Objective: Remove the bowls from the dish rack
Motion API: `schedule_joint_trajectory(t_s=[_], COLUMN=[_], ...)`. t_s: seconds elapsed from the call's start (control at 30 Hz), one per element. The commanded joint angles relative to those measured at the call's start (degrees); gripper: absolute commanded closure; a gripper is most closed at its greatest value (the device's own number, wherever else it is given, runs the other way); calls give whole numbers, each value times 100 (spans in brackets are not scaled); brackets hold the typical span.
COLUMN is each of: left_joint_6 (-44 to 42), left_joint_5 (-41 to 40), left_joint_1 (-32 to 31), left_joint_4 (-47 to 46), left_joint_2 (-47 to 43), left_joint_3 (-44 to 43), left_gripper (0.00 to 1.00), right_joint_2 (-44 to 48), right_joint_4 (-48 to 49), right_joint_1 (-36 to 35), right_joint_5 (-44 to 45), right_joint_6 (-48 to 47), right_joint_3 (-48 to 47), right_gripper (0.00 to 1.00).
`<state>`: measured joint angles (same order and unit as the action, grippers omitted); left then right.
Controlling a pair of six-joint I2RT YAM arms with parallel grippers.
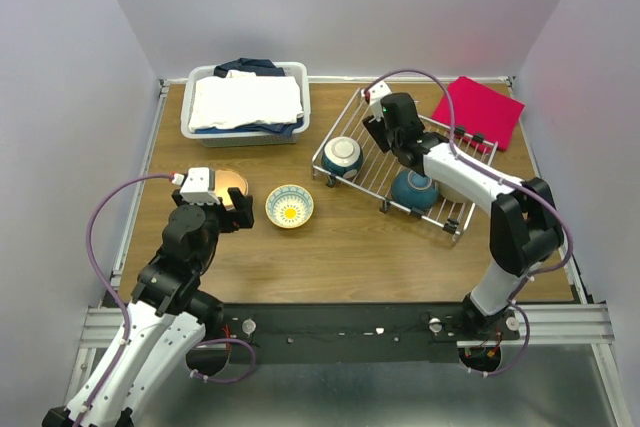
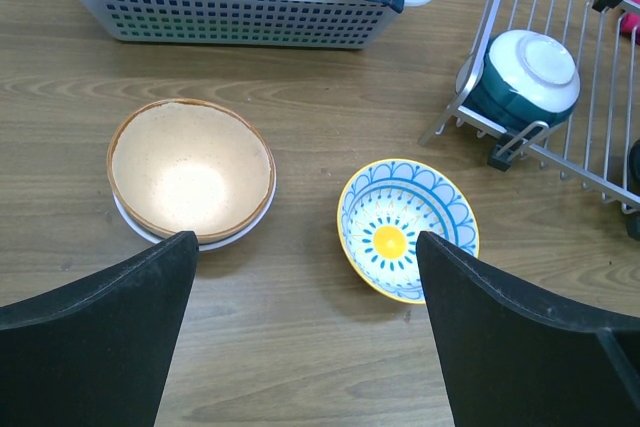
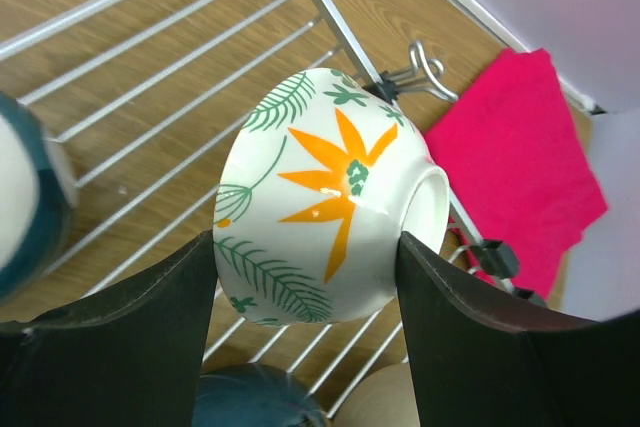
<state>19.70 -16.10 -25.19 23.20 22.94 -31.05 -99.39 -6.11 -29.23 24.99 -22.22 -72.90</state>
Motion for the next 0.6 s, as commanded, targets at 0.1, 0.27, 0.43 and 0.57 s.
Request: schedule_joint_trajectory(t_s=[0.1, 0.27, 0.43, 0.57], left_joint_6=[-11, 226, 718, 1000], left_joint_5=[238, 502, 1003, 1337], left_joint_1=[32, 32, 32, 32], left_joint_4=[-228, -570, -1159, -1651], left_joint_2=[44, 193, 562, 992], left_joint_3=[73, 143, 134, 73], left_gripper=[1, 1, 1, 1], right_joint_2=[955, 1440, 1800, 2230], right_joint_4=[13, 188, 233, 513], right_joint_1=[-12, -12, -12, -12], right_joint_5=[-1030, -1909, -2463, -3105], right_joint_6=[1298, 2140, 2748, 3318], right_joint_3=[109, 399, 602, 874], right_gripper=[59, 59, 59, 59])
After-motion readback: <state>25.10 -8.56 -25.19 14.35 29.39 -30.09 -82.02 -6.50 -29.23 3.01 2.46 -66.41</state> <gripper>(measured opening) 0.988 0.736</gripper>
